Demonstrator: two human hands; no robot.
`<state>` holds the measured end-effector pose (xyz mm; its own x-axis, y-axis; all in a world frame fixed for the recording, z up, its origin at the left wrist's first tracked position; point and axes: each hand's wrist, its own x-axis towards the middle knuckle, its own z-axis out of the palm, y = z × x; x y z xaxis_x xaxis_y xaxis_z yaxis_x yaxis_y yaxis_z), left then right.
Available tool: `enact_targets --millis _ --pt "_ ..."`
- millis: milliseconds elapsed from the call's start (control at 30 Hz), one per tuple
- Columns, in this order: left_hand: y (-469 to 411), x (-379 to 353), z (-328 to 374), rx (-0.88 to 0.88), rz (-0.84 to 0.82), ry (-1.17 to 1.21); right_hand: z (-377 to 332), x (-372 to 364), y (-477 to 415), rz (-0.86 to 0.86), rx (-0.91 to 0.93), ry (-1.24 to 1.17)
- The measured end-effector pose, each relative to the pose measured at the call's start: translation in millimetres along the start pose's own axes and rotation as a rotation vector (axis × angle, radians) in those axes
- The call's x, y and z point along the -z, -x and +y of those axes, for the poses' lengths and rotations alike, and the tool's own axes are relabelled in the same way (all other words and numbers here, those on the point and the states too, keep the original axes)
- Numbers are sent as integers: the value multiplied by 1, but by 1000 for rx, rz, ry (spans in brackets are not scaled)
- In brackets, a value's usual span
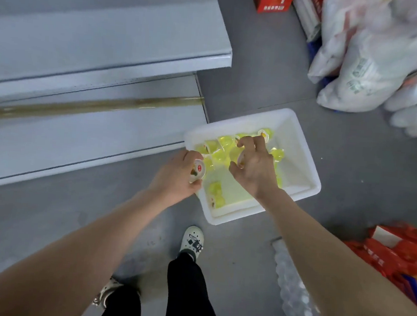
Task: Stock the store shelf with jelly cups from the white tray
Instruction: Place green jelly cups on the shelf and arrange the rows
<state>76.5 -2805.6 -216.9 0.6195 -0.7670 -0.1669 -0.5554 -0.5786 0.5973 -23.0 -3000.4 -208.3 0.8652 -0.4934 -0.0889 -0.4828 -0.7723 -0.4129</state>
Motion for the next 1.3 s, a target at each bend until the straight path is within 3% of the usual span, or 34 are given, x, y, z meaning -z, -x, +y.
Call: enact_targets --millis 333,733,1000,1300 --pt "136 181 -80 45 343 -64 -231 41 16 141 334 37" --pt "323 390 -186 200 698 -140 -513 32 45 283 835 71" --pt "407 491 -225 271 860 -109 -664 49 52 302 1000 -3" --pt "395 590 -253 264 997 -109 -779 88 5 378 1057 -112"
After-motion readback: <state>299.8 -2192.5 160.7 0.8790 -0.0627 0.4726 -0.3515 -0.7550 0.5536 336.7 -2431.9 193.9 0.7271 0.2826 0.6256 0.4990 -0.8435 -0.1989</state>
